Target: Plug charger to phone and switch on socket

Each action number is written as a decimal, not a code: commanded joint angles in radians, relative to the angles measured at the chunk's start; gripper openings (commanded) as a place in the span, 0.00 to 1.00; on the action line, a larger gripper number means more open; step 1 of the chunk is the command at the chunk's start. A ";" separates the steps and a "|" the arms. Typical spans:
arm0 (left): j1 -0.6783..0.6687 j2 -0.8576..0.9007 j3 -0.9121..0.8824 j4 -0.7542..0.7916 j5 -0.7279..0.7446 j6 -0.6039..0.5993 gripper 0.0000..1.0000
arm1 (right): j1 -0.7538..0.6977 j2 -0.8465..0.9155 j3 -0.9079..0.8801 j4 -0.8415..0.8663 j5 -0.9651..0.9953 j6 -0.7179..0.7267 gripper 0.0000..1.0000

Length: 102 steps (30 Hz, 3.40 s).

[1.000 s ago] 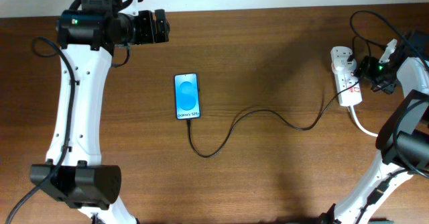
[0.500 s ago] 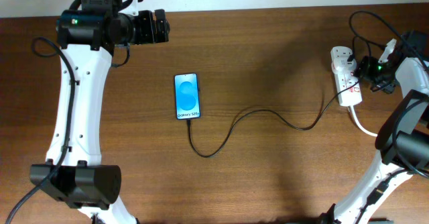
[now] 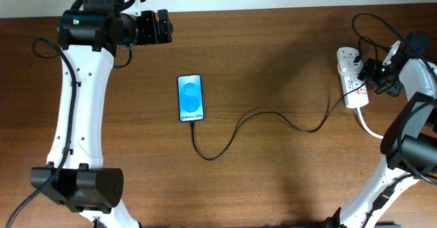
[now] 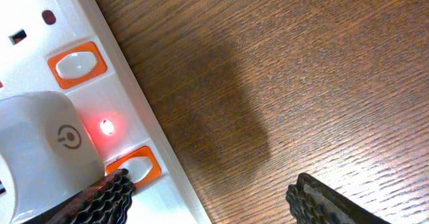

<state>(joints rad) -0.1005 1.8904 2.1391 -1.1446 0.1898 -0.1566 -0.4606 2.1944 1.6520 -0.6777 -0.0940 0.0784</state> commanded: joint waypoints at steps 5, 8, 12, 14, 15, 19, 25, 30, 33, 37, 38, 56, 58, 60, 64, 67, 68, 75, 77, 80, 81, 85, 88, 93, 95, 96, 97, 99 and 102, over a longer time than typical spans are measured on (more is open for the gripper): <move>0.003 0.002 0.003 -0.001 -0.007 0.016 0.99 | 0.072 0.039 -0.043 -0.040 -0.049 0.011 0.81; 0.003 0.002 0.003 -0.001 -0.007 0.016 0.99 | 0.034 0.035 0.000 -0.061 -0.011 0.058 0.86; 0.003 0.002 0.003 -0.001 -0.007 0.016 0.99 | -0.039 0.020 0.109 -0.123 0.045 0.088 0.89; 0.003 0.002 0.003 -0.001 -0.007 0.016 0.99 | -0.081 0.010 0.195 -0.185 0.054 0.088 0.90; 0.003 0.002 0.003 -0.001 -0.007 0.016 1.00 | -0.095 0.006 0.230 -0.211 0.054 0.088 0.90; 0.003 0.002 0.003 -0.001 -0.007 0.016 0.99 | -0.144 -0.024 0.424 -0.356 0.054 0.087 0.90; 0.003 0.002 0.003 -0.001 -0.007 0.016 0.99 | -0.141 -0.091 0.710 -0.573 -0.013 0.046 0.90; 0.003 0.002 0.003 -0.001 -0.007 0.016 0.99 | -0.101 -0.171 0.894 -0.729 -0.102 0.025 0.90; 0.003 0.002 0.003 -0.002 -0.007 0.016 0.99 | -0.060 -0.234 0.941 -0.787 -0.109 -0.016 0.91; 0.003 0.002 0.003 -0.001 -0.007 0.016 0.99 | 0.013 -0.332 0.942 -0.842 -0.109 -0.064 0.91; 0.003 0.002 0.003 -0.001 -0.007 0.016 0.99 | 0.028 -0.349 0.942 -0.858 -0.108 -0.072 0.92; 0.003 0.002 0.003 -0.001 -0.007 0.016 0.99 | 0.115 -0.771 0.825 -1.020 -0.261 -0.097 0.98; 0.003 0.002 0.003 -0.001 -0.007 0.016 0.99 | 0.115 -0.801 0.825 -1.020 -0.256 -0.098 0.98; 0.003 0.002 0.003 -0.001 -0.007 0.016 0.99 | 0.115 -0.829 0.825 -1.021 -0.214 -0.098 0.98; 0.003 0.002 0.003 -0.001 -0.007 0.016 0.99 | 0.116 -0.900 0.825 -1.021 -0.185 -0.098 0.98; 0.003 0.002 0.003 -0.002 -0.007 0.016 0.99 | 0.115 -0.958 0.825 -1.021 -0.220 -0.098 0.98; 0.003 0.002 0.003 -0.001 -0.007 0.016 0.99 | 0.116 -0.971 0.824 -1.021 -0.222 -0.098 0.98; 0.003 0.002 0.003 -0.001 -0.007 0.016 0.99 | 0.154 -1.073 0.695 -0.980 -0.142 -0.117 0.99; 0.003 0.002 0.003 -0.001 -0.007 0.016 0.99 | 0.212 -1.153 0.533 -0.861 -0.093 -0.116 0.98; 0.003 0.002 0.003 -0.001 -0.007 0.016 0.99 | 0.260 -1.290 0.236 -0.625 -0.054 -0.117 0.98; 0.003 0.002 0.003 -0.001 -0.007 0.016 0.99 | 0.267 -1.340 0.124 -0.530 -0.034 -0.116 0.98; 0.003 0.002 0.003 -0.001 -0.007 0.016 0.99 | 0.287 -1.511 -0.290 -0.193 0.047 -0.117 0.98; 0.003 0.002 0.003 -0.001 -0.007 0.016 0.99 | 0.308 -1.638 -0.590 0.054 0.047 -0.116 0.98; 0.003 0.002 0.003 -0.001 -0.007 0.016 0.99 | 0.356 -1.825 -1.001 0.413 0.047 -0.116 0.98; 0.003 0.002 0.003 -0.001 -0.007 0.016 0.99 | 0.371 -1.895 -1.135 0.518 0.047 -0.116 0.99; 0.003 0.002 0.003 -0.001 -0.007 0.016 0.99 | 0.378 -1.930 -1.197 0.565 0.047 -0.116 0.98; 0.003 0.002 0.003 -0.001 -0.007 0.016 0.99 | 0.383 -1.956 -1.243 0.599 0.047 -0.116 0.98; 0.003 0.002 0.003 -0.001 -0.007 0.016 0.99 | 0.393 -2.004 -1.325 0.654 0.047 -0.116 0.98; 0.003 0.002 0.003 -0.001 -0.007 0.016 0.99 | 0.409 -2.070 -1.422 0.694 0.048 -0.116 0.98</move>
<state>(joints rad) -0.1005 1.8904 2.1391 -1.1450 0.1852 -0.1566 -0.0738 0.1879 0.3096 -0.0109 -0.0593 -0.0341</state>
